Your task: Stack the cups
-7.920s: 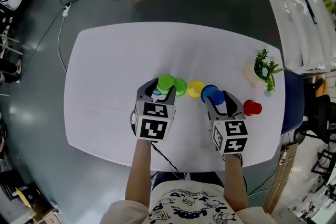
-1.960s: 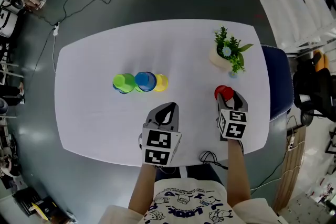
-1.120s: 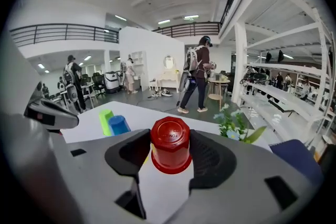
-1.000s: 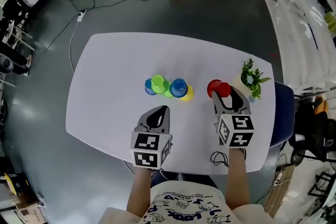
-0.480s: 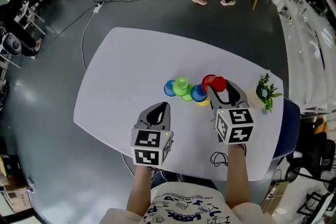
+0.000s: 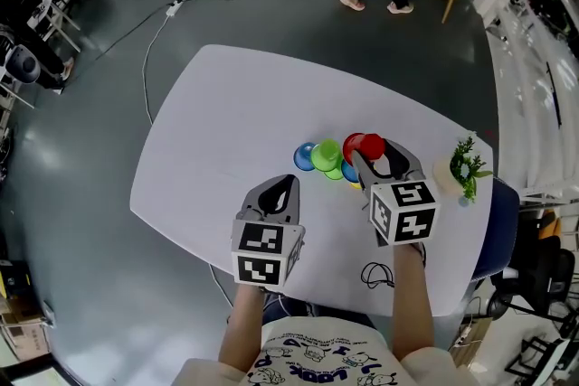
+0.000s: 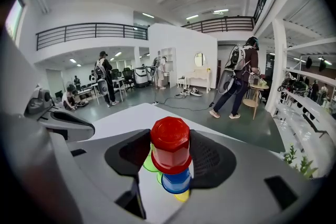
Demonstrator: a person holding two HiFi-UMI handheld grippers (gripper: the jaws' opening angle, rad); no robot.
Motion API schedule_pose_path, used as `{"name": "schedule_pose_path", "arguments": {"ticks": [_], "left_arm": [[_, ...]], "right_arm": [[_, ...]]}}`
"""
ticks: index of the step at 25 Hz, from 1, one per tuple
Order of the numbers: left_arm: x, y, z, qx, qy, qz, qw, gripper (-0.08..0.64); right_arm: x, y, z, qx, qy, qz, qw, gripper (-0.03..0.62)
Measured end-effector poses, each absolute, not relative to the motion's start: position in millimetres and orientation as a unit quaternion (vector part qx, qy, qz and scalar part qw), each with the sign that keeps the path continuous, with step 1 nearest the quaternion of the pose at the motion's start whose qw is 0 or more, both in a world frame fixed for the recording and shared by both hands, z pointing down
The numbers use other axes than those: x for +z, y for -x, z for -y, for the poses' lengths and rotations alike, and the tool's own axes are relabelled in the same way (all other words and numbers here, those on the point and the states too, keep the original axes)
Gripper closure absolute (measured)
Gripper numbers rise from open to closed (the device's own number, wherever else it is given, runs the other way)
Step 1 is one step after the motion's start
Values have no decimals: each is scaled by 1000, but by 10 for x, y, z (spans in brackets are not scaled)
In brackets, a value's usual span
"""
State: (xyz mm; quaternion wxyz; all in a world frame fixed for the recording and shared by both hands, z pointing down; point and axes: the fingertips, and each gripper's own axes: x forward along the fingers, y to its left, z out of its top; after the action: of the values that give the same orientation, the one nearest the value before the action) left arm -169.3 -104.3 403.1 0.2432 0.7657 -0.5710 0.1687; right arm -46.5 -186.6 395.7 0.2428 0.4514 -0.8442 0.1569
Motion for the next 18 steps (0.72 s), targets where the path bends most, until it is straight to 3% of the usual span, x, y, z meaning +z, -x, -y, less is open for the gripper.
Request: {"name": "schedule_pose_path", "arguments": {"ticks": [18], "left_arm": [[4135,1665,1219,173,-774,553,254,546]], "right_arm": [[4155,679,1949,164,-430,843,279,344]]}}
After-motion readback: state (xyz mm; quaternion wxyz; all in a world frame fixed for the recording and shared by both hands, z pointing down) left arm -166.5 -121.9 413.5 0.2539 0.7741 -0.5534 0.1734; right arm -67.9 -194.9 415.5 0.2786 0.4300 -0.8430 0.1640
